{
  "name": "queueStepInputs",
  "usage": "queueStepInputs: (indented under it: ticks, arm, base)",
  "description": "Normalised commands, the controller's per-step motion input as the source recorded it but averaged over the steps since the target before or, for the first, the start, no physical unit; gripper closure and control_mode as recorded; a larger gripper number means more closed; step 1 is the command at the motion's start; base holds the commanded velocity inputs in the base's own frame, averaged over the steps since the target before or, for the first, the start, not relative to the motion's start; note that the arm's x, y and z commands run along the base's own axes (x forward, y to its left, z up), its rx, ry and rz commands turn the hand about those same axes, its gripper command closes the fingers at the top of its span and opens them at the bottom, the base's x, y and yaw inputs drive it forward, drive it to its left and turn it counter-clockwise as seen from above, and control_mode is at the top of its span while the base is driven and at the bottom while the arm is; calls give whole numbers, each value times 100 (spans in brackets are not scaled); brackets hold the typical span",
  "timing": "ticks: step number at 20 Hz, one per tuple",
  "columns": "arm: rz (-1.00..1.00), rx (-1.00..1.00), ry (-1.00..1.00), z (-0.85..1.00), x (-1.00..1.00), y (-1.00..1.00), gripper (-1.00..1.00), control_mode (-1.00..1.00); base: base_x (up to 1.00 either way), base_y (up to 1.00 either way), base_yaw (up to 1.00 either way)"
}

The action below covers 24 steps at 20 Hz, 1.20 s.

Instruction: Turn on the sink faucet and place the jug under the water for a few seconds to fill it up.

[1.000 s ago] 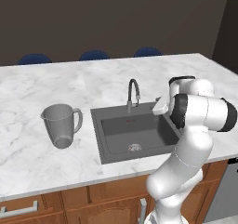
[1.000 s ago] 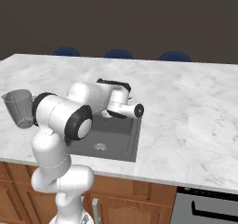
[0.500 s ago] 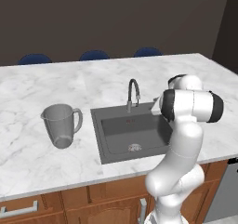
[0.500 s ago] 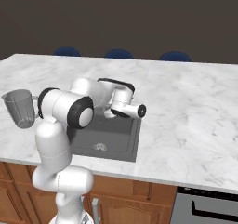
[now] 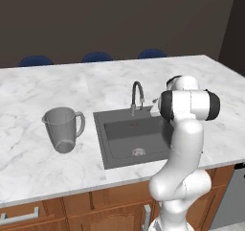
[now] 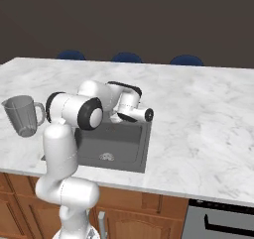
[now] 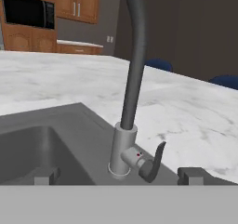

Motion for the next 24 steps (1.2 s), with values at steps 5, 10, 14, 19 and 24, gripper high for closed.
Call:
queueStepInputs:
  ticks: [5, 10, 14, 19, 24]
  arm:
    - [0, 0, 0, -15, 30, 22, -100, -100]
    - [2, 1, 0, -10, 32, 3, -100, -100]
    - [6, 6, 0, -18, 29, -7, -100, -100]
    - [7, 7, -3, -14, 32, 0, -100, -100]
    - [8, 9, -6, -17, 28, -2, -100, -100]
  base:
    - [0, 0, 0]
    - [0, 0, 0]
    - [0, 0, 0]
    - [0, 0, 0]
    - [0, 0, 0]
